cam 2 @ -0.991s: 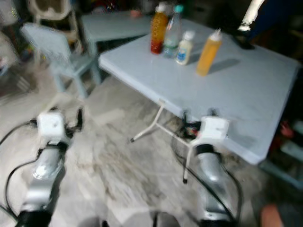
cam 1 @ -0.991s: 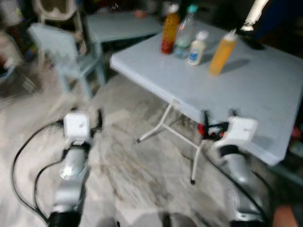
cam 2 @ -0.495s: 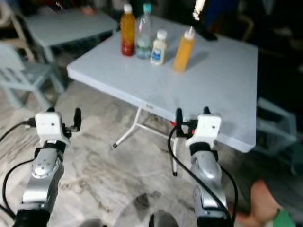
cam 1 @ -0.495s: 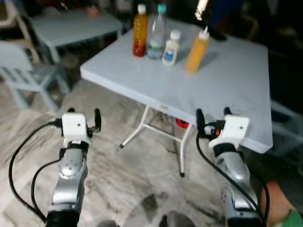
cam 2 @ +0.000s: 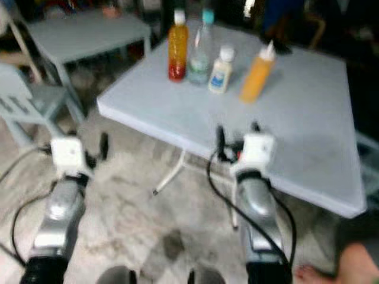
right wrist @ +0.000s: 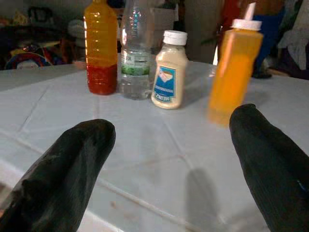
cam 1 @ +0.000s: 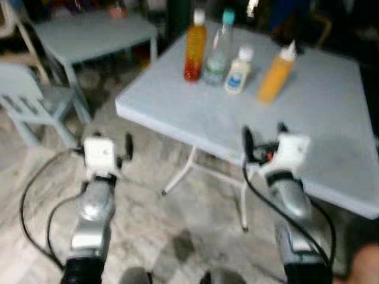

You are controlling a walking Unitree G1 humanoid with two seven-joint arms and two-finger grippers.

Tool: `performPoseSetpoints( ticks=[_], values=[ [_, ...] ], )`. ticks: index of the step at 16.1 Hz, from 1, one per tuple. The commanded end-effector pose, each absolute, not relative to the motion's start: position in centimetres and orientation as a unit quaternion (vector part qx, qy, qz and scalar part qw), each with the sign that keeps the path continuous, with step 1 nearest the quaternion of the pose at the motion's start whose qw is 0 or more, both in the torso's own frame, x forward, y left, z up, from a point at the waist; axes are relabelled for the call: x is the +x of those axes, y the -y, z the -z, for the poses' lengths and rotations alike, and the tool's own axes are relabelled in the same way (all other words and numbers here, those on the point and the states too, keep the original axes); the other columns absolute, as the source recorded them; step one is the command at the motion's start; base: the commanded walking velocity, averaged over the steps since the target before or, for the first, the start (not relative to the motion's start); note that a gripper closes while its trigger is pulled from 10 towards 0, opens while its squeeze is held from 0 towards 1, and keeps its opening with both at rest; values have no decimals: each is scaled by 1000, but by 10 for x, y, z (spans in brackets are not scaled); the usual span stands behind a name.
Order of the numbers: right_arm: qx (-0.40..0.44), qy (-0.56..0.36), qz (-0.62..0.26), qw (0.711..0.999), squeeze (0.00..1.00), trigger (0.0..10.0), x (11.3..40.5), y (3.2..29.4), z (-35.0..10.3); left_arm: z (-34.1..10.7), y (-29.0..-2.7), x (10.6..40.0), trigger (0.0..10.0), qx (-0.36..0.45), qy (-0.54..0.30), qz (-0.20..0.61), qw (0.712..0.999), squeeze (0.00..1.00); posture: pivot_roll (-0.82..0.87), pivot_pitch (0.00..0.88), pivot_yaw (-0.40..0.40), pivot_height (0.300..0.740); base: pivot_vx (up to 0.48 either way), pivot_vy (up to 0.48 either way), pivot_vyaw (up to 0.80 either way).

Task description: Restocking fridge

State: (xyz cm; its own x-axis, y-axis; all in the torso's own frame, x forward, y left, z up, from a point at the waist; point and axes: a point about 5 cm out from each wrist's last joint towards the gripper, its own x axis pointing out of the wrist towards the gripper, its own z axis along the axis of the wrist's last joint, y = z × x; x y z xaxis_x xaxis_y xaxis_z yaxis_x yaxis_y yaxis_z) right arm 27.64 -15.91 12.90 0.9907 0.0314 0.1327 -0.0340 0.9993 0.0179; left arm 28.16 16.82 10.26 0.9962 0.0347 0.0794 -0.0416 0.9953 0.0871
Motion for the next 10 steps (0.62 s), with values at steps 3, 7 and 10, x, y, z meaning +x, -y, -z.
performPoseSetpoints(
  ticks=[3,7,10],
  values=[
    [4,64,0,998,0,10000,276,169,-130,-104,-155,282,10000,42,41,8,998,0,-31,95,-54,740,120,85,0],
    [5,67,-10,998,0,10000,281,163,-132,-106,-158,282,10000,47,44,5,998,0,-9,103,-58,740,0,0,-500],
    [4,67,-14,998,0,10000,281,162,-132,-109,-159,279,10000,48,51,15,997,0,7,116,-63,740,0,0,-800]
  ],
)
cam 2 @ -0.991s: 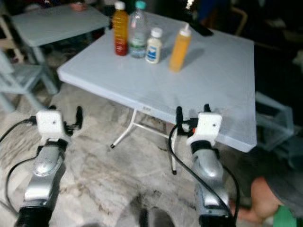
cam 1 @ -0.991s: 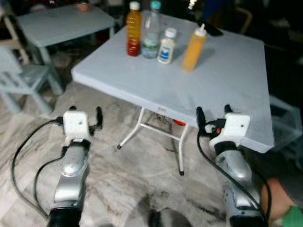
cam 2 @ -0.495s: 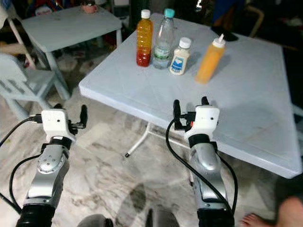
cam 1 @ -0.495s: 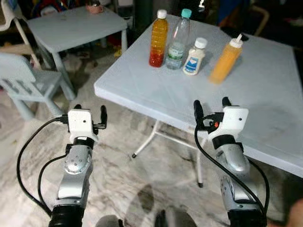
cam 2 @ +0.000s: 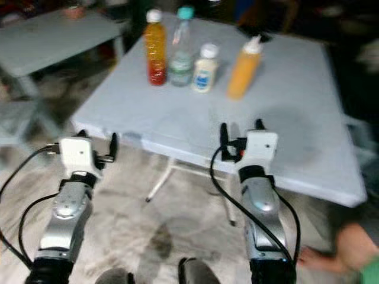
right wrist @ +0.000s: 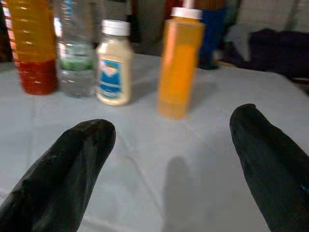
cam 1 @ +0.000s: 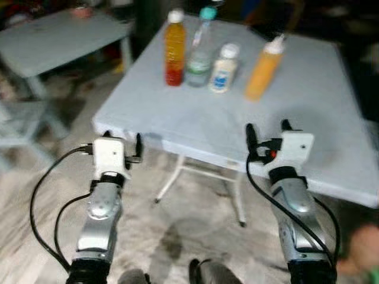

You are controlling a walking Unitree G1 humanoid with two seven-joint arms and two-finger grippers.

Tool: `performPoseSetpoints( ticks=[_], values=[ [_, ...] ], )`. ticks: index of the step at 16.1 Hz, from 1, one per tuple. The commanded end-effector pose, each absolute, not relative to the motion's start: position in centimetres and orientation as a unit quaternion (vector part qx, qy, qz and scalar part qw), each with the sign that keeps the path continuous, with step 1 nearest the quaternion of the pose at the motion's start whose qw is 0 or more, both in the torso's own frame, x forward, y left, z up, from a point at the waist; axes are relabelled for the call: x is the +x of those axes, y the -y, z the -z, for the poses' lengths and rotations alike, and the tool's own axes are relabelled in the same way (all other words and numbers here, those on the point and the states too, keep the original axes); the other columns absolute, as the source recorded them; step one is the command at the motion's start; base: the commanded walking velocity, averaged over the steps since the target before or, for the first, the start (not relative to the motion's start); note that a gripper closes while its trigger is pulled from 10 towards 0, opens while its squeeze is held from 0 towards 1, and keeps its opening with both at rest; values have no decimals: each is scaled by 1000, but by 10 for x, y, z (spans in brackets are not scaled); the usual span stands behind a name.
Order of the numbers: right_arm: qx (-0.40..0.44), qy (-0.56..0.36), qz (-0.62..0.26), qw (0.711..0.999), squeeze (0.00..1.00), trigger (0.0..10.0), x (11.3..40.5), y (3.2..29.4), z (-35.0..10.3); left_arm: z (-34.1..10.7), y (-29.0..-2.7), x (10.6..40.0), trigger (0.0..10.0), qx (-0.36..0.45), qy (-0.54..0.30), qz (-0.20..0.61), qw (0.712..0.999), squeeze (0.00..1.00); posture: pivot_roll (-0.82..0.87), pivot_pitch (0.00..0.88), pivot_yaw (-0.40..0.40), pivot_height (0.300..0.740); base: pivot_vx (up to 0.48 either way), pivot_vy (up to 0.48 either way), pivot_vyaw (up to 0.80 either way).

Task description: Restocking fridge

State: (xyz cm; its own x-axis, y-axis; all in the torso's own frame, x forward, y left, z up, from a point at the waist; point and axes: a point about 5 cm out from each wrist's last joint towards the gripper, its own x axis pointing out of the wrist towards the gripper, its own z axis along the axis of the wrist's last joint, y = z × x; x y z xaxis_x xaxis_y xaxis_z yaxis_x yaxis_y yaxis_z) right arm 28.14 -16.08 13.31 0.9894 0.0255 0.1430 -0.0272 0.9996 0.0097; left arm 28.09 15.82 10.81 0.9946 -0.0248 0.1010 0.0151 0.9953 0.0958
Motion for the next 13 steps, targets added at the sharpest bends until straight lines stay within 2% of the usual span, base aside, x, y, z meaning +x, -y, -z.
performPoseSetpoints(
  ticks=[1,12,13],
  values=[
    [3,68,-16,998,0,10000,281,161,-132,-109,-159,279,10000,49,51,14,997,0,8,116,-64,740,240,0,-800],
    [-15,78,-31,996,0,10000,284,157,-136,-112,-157,277,10000,42,56,23,997,0,18,125,-71,740,376,0,-36],
    [-15,78,-31,996,0,10000,283,157,-135,-111,-157,276,10000,40,54,23,997,0,19,128,-69,740,398,0,-694]
  ],
)
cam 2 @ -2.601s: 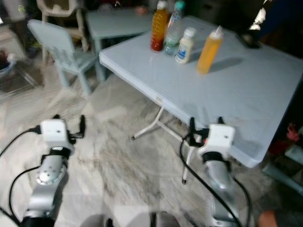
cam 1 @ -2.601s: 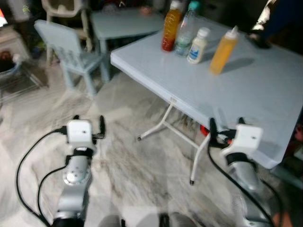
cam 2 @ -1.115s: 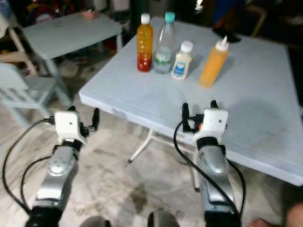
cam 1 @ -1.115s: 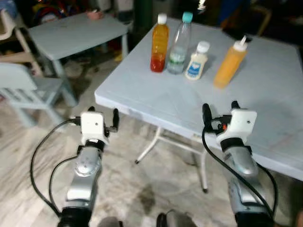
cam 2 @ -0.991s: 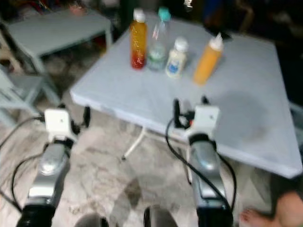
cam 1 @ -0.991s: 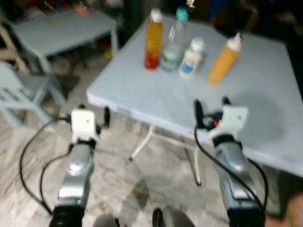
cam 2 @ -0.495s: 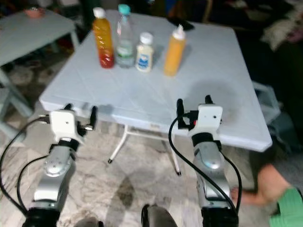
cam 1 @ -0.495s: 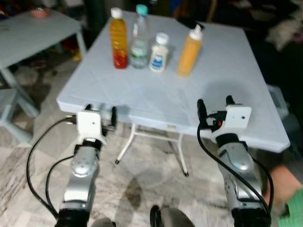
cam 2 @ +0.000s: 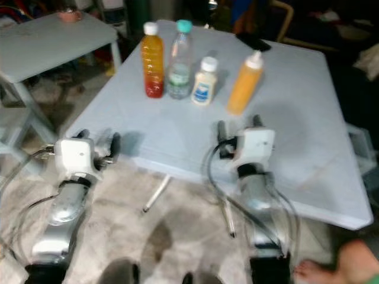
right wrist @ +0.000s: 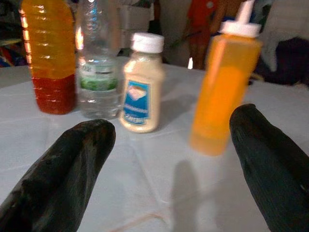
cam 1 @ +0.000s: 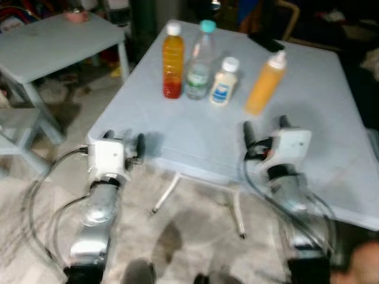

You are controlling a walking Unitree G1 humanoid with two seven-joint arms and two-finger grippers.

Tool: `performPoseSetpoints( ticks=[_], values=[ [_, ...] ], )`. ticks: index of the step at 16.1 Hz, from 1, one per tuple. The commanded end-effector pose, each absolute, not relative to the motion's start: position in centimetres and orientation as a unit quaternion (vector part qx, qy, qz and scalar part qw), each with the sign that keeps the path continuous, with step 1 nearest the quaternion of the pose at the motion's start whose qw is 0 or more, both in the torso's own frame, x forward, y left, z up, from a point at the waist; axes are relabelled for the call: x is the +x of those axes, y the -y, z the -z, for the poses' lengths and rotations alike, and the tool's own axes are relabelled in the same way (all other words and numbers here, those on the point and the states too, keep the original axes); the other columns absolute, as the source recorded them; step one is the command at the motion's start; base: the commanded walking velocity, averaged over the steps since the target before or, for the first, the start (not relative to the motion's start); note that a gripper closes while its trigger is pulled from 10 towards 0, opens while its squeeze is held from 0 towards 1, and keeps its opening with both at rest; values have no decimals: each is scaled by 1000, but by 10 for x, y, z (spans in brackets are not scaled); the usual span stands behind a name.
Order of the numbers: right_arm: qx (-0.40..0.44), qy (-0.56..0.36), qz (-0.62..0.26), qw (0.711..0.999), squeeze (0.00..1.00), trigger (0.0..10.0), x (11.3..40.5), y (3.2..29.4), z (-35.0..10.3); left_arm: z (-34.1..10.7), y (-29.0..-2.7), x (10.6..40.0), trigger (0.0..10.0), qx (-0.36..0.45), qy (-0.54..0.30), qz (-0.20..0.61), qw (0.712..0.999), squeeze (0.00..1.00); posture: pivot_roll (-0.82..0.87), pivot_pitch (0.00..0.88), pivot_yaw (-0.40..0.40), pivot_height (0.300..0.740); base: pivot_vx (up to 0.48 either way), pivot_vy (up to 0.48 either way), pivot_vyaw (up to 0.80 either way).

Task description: Restocking fridge

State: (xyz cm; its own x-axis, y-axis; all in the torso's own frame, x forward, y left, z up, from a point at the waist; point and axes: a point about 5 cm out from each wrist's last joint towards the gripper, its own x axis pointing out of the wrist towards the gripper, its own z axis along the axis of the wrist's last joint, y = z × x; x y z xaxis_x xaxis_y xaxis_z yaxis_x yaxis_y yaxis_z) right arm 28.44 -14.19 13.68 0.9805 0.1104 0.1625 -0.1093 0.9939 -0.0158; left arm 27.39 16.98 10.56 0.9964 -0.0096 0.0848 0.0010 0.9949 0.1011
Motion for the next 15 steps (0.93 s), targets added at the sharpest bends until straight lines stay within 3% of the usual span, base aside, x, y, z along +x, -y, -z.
performPoseSetpoints(
  ticks=[1,10,15],
  values=[
    [-15,76,-32,996,0,10000,282,156,-134,-111,-157,274,10000,41,53,24,997,0,21,133,-70,740,345,0,-575],
    [-37,95,-21,995,0,10000,286,159,-142,-114,-161,268,10000,30,58,26,997,0,46,170,-64,740,0,0,0],
    [-51,133,-11,990,0,10000,316,182,-170,-116,-170,257,10000,48,50,28,997,0,89,206,-45,740,0,0,0]
  ],
)
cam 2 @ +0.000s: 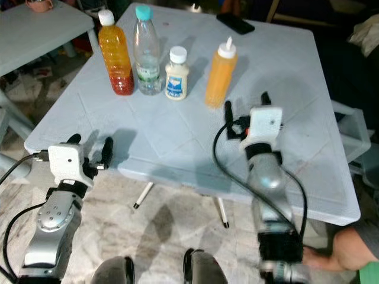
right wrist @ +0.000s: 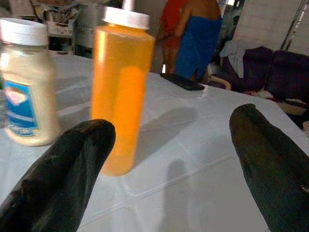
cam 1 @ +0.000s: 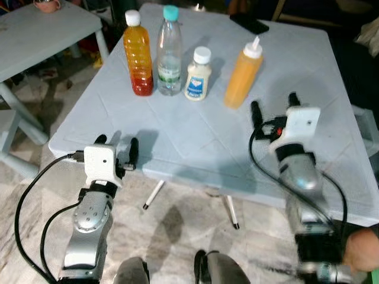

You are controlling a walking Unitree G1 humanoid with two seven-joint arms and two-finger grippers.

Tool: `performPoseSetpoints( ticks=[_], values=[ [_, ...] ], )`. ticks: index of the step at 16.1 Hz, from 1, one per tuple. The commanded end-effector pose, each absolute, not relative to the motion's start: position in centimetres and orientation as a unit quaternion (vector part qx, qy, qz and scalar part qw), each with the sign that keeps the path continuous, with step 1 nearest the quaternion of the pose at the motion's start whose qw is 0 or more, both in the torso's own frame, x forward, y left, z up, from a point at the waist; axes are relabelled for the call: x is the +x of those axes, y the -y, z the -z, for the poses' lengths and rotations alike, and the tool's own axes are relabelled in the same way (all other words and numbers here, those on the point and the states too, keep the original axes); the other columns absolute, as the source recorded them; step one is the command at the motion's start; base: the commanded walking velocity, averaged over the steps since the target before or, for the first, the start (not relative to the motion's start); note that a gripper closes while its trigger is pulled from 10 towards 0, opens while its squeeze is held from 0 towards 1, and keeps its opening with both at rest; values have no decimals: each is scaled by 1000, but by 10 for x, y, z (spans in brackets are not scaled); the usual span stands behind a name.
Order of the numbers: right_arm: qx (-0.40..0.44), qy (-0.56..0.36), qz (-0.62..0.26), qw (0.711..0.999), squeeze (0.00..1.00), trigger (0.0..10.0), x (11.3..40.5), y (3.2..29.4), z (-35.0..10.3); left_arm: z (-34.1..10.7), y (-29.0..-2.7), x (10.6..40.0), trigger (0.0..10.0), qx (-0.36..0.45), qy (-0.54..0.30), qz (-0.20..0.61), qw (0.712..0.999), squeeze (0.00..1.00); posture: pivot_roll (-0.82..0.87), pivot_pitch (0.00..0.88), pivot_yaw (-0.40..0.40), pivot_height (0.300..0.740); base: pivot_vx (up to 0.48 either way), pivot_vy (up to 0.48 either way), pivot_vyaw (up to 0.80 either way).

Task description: Restocking fridge

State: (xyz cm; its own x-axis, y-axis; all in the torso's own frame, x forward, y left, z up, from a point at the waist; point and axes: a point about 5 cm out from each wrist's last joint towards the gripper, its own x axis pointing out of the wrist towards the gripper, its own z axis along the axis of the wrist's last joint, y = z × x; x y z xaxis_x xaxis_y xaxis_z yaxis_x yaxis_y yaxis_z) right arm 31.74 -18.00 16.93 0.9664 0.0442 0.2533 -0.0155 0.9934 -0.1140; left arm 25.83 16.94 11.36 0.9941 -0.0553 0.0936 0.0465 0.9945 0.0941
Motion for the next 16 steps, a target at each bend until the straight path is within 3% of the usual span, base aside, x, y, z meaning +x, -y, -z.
performPoseSetpoints(
  ticks=[1,6,16],
  values=[
    [-55,135,-15,989,0,10000,320,183,-172,-116,-172,256,10000,50,49,26,997,0,105,212,-38,740,0,0,0],
    [-67,171,-101,978,0,10000,336,169,-191,-121,-179,249,10000,66,40,23,997,0,147,239,-21,740,0,0,0],
    [-93,218,-105,966,0,10000,353,169,-214,-128,-186,242,10000,79,27,28,996,0,191,268,13,740,0,0,0]
  ],
)
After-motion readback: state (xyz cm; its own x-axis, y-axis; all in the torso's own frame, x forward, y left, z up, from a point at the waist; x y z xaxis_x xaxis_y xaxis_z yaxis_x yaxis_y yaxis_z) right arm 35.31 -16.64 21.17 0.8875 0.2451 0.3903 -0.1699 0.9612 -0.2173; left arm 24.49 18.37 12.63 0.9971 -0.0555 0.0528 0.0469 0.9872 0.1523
